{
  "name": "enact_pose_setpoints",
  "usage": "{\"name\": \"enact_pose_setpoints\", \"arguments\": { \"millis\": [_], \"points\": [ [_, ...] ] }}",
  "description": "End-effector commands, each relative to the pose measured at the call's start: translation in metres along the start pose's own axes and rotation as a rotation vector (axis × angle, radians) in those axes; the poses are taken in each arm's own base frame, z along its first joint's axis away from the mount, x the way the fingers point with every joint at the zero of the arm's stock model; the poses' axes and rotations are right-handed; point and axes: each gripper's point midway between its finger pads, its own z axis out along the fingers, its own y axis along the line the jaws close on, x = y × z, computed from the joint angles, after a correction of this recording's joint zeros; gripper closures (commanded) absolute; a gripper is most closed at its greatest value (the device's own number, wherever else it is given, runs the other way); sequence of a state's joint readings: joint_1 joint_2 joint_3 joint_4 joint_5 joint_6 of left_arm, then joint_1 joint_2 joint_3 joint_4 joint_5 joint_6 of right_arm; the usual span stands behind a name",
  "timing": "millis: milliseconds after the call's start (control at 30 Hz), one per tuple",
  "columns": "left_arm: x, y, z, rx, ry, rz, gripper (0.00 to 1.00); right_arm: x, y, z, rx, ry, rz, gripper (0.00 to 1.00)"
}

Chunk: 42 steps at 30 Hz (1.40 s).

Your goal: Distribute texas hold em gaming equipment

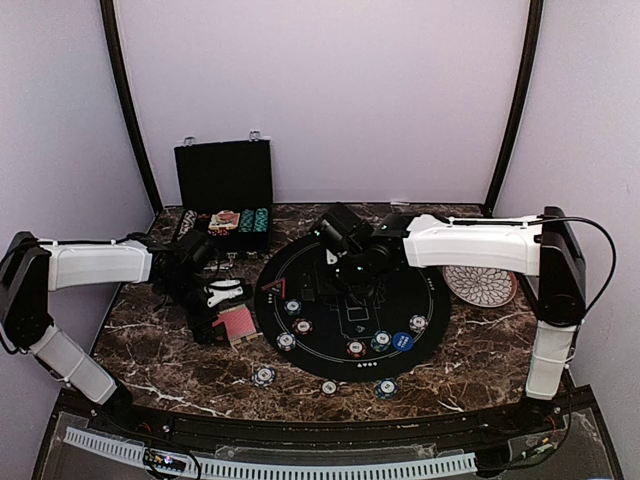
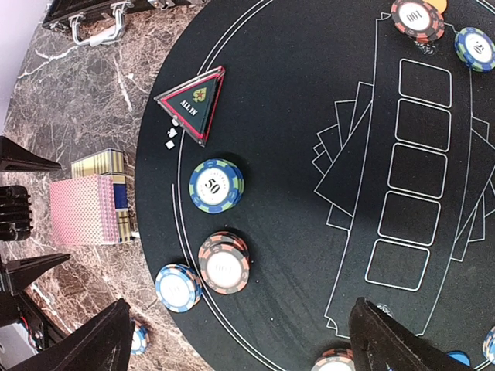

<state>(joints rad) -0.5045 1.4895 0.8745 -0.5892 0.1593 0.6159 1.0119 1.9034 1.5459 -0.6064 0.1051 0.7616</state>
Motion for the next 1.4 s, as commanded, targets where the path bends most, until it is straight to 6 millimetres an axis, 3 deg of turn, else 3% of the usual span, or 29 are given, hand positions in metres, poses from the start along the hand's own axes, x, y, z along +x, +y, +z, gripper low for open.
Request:
{"name": "enact_pose_setpoints", "arguments": {
  "millis": [0, 1367],
  "points": [
    [0.002, -0.002, 0.005, -0.002, 0.009, 0.013, 0.01, -0.005, 0.003, -0.015, -0.018, -0.035, 0.01, 0.02],
    [0.018, 0.005, 0.025, -0.025, 0.078, 0.037, 0.01, -0.004, -0.002, -0.023, -0.012, -0.044, 0.024, 0.02]
  ]
}}
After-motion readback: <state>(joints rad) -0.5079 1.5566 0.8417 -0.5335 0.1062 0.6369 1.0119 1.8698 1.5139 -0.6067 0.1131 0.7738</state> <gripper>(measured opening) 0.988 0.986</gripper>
